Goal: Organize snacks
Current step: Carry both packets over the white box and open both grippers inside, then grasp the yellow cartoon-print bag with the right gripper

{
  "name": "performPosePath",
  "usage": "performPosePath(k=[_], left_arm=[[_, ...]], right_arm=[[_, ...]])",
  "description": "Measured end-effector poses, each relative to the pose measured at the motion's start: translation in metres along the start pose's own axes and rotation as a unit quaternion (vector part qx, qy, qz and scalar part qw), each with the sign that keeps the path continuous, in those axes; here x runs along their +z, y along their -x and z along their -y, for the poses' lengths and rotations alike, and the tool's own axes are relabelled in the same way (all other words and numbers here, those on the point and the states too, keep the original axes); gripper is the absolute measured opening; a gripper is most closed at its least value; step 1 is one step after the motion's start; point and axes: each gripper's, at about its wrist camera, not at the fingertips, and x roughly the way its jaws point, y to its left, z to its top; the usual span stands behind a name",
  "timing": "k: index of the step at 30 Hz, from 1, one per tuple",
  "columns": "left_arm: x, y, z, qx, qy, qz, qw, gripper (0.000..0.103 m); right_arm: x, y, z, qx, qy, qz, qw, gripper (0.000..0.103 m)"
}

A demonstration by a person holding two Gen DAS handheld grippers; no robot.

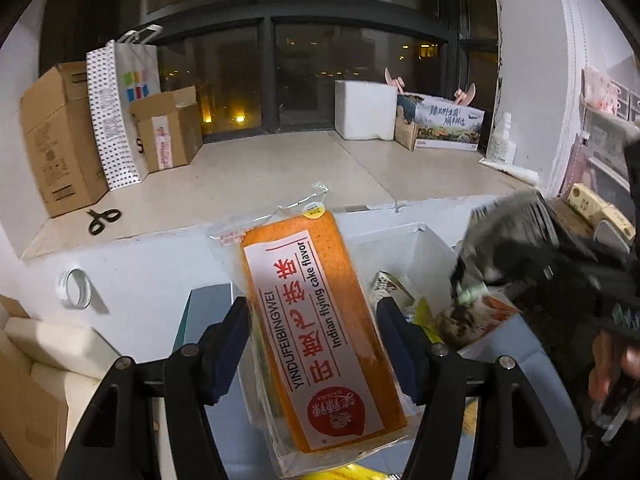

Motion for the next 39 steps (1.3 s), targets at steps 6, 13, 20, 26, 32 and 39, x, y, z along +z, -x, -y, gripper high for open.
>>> performPosePath(k=[6, 13, 20, 26, 32, 39], left_arm=[[0.002, -0.046, -0.004, 0.007, -0.004, -0.029, 0.9996, 0.070], [0.000, -0.067, -0.008, 0.014, -0.012, -0.039, 0.9991, 0.103], [-0.012, -0.049, -0.011, -0.003, -0.004, -0.019, 0.9998, 0.103], [-0.024, -0.015, -0.011, -0.015, 0.008, -0.004, 0.9999, 0.103], [-0.054, 0.038, 0.005, 0.000, -0.027, 0.014, 0.9995, 0.103], [-0.101, 0.093, 0.017, -0.029, -0.014, 0.029, 0.9991, 0.103]], right_arm=[[0.020, -0.052, 0.020, -0.021, -0.033, -0.045, 0.998, 0.051], [0.018, -0.078, 0.037, -0.043, -0.069, -0.057, 0.995, 0.103], [0.011, -0.061, 0.035, -0.060, -0.044, -0.030, 0.997, 0.103], [0.009, -0.022, 0.021, -0.045, -0.025, 0.005, 0.999, 0.103], [-0.015, 0.050, -0.003, -0.023, 0.015, 0.055, 0.998, 0.103], [-0.080, 0.114, 0.001, -0.020, 0.019, 0.059, 0.998, 0.103]])
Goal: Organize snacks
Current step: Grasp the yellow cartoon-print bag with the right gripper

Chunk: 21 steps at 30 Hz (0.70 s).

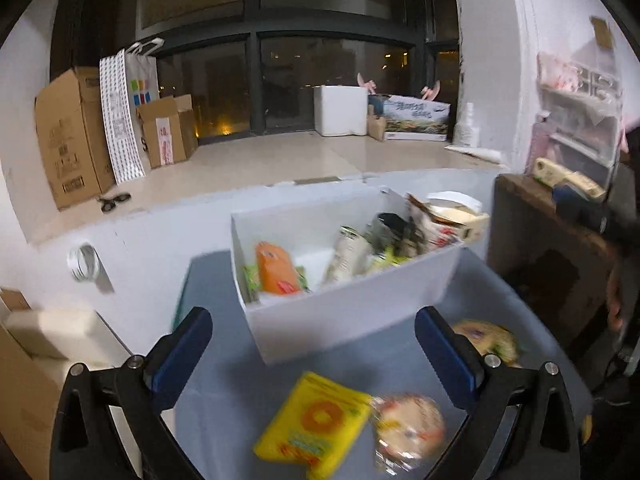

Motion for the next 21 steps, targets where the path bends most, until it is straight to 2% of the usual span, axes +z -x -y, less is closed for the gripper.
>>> performPosePath(k=[5, 11, 14, 21], left_arm=[[-0.033, 0.020, 0.009, -0.026, 0.024, -0.014, 0.9993, 0.103], [-0.073, 0.025, 0.011, -0.010, 0.039, -0.044, 0.9982, 0.103], [-0.087, 0.027, 0.011, -0.017, 0.046, -0.054, 0.9974, 0.103], [-0.102, 0.026, 0.006, -0.016, 0.050, -0.066, 0.9964, 0.103]], right_arm=[[-0.070, 0.023, 0.017, -0.028, -0.043, -0.052, 0.997, 0.103], [-0.135, 0.017, 0.026, -0.039, -0.093, -0.114, 0.988, 0.103], [-0.141, 0.000, 0.015, -0.044, -0.067, -0.124, 0.989, 0.103], [-0.124, -0.061, 0.014, -0.067, -0.022, -0.162, 0.984, 0.103]])
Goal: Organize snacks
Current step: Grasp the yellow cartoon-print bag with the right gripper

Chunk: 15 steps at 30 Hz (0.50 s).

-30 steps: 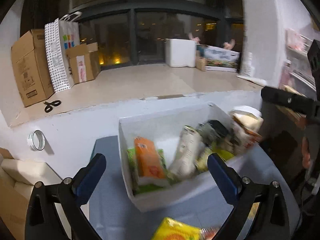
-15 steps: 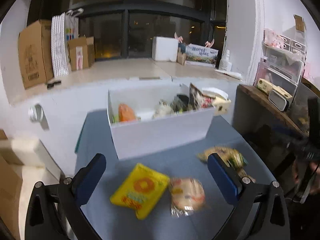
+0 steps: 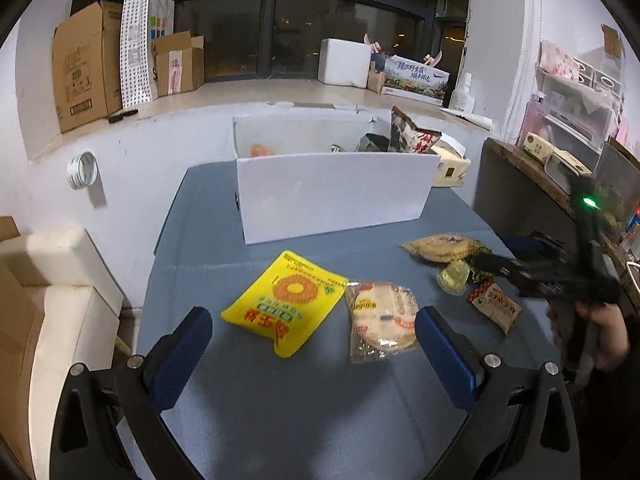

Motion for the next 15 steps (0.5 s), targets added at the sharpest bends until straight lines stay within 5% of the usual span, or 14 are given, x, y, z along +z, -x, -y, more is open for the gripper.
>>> performPosePath(k=[9, 15], left_arm=[[-0.010, 0.000, -0.012, 0.004, 0.011, -0.006, 0.9999, 0.103], [-0.011, 0.000, -0.013, -0.004, 0.014, -0.006, 0.9999, 0.103]], right_arm=[[0.027, -0.065, 0.003, -0.030, 0.017, -0.075, 0.997, 0.103], [0.024, -0.084, 0.010, -0.011, 0.005, -0.106, 0.994, 0.102]])
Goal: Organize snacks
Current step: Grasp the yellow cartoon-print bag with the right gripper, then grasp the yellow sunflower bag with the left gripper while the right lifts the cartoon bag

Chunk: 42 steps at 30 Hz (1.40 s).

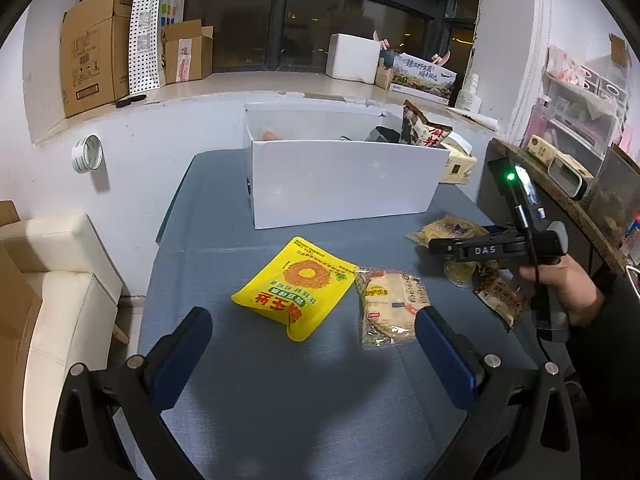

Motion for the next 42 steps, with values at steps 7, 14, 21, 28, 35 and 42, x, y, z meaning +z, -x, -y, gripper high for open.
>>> performPosePath(k=[7, 14, 21, 28, 35, 42], left_arm=[[-0.001, -0.004, 0.002, 0.003, 0.000, -0.005, 1.0000, 0.103], [-0.002, -0.006, 0.004, 0.006, -0.004, -0.009, 0.9999, 0.103], [-0.003, -0.009, 0.004, 0.004, -0.002, -0.013, 0.9999, 0.103], [-0.005, -0.010, 0.004, 0.006, -0.005, -0.015, 0.9999, 0.103], [-0.006, -0.014, 0.000, 0.010, -0.003, -0.021, 0.9997, 0.103], [-0.007, -0.020, -0.002, 0.015, -0.003, -0.029, 0.9995, 0.103]], right_arm=[[-0.011, 0.001, 0.000, -0.014, 0.014, 0.000, 1.000, 0.055], [-0.011, 0.004, -0.008, -0.037, 0.029, -0.003, 0.999, 0.092], [-0.008, 0.015, -0.009, -0.047, 0.027, 0.016, 0.998, 0.096], [0.007, -0.006, -0.012, -0.056, 0.038, -0.006, 0.998, 0.096], [0.013, -0.007, -0.012, -0.049, 0.038, -0.008, 0.998, 0.071], [0.004, 0.023, -0.012, -0.035, 0.035, 0.019, 0.999, 0.032]])
